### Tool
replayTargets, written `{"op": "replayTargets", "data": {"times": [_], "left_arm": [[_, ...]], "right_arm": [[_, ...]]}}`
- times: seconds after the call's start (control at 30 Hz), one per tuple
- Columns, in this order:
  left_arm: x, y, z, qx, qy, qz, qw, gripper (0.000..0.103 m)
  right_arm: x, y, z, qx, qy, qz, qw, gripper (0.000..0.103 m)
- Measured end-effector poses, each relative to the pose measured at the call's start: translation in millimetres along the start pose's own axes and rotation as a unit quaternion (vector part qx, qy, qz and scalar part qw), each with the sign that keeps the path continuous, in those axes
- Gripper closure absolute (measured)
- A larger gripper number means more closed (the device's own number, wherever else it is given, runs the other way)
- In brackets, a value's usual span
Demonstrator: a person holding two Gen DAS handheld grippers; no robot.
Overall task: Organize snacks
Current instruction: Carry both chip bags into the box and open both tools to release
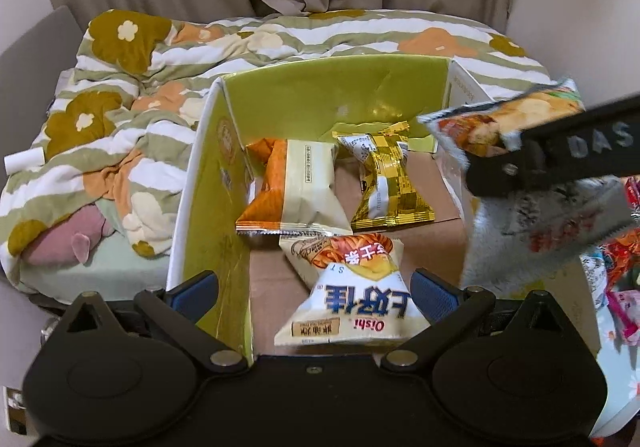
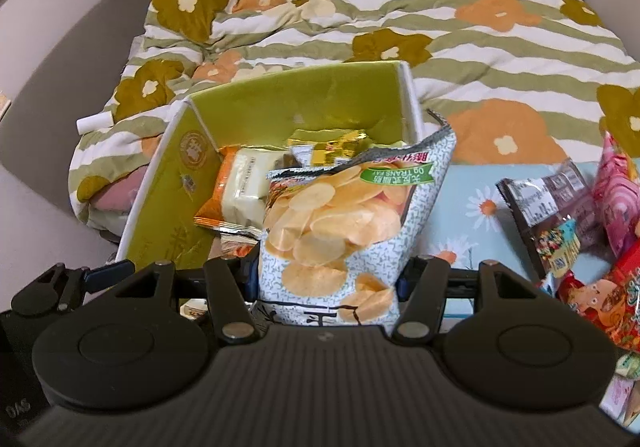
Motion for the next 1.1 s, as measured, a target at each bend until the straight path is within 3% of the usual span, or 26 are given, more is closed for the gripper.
{"op": "replayTargets", "data": {"times": [0.3,0.37,0.4,0.73,1.1], "left_arm": [[8,-5,-8,0.004,0.004,-0.038,0.9993,0.0],[8,-6,-6,0.008,0.007,-0.042,0.9991,0.0],[8,-7,-5,0.01,0.009,-0.044,0.9989,0.0],[6,-14,2,0.026,0.008,-0.062,0.9977,0.0],[5,-11,-32,-0.004,0.009,-0.065,0.9979,0.0]], "right_arm": [[23,13,29,0.026,0.007,-0.056,0.998,0.027],[24,14,36,0.027,0.007,-0.063,0.998,0.012],[24,14,39,0.026,0.005,-0.066,0.997,0.0],[10,3,44,0.006,-0.024,-0.095,0.995,0.0],[13,-4,-3,-0.023,-0.023,-0.099,0.995,0.0]]}}
Point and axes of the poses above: each gripper's, at about its wrist camera, not at the fingertips, and z roughly the way its jaws point, x to its left, y to its top, the point moved 9 cm from there along z, roughly the way its jaws point, and after that the axes turned 14 degrees about x, right-handed, at the moved point
